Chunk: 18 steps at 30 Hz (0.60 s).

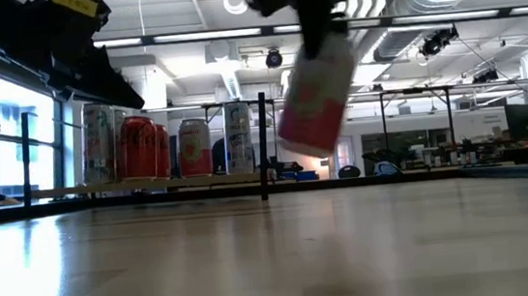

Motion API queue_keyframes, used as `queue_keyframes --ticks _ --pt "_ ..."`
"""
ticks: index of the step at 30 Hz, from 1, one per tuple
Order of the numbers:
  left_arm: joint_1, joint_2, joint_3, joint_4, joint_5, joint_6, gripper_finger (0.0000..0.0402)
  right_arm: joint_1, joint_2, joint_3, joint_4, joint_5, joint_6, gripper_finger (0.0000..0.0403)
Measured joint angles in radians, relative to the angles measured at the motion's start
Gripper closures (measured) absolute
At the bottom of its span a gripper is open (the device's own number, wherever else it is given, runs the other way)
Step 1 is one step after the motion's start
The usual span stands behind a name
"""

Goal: Place canned beverage on shelf
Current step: Put the pink-white soda can on the shelf aligned with the other pink-white soda can

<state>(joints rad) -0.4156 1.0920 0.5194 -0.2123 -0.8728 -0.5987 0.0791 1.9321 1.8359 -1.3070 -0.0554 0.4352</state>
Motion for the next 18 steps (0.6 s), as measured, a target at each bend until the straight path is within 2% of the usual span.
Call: queue_keyframes --ticks 5,9,10,13,18 --pt "0.0 0.0 0.0 0.0 0.005 0.0 0.0401 -0.062 0.22 0.301 -0.122 0.023 -0.198 0.0132" --pt "0.0 0.0 0.0 -0.001 0.009 0.0 0.0401 -0.088 0.367 0.502 -0.195 0.024 -0.291 0.0132" --pt "0.0 0.0 0.0 -0.001 0.01 0.0 0.0401 -0.091 0.39 0.524 -0.197 0.025 -0.307 0.0132" --pt "0.0 0.0 0.001 -0.004 0.01 0.0 0.0401 -0.101 0.391 0.463 -0.143 0.017 -0.341 0.0132" --pt "0.0 0.0 0.001 -0.002 0.01 0.001 0.0401 -0.106 0.391 0.422 -0.146 0.033 -0.34 0.0131"
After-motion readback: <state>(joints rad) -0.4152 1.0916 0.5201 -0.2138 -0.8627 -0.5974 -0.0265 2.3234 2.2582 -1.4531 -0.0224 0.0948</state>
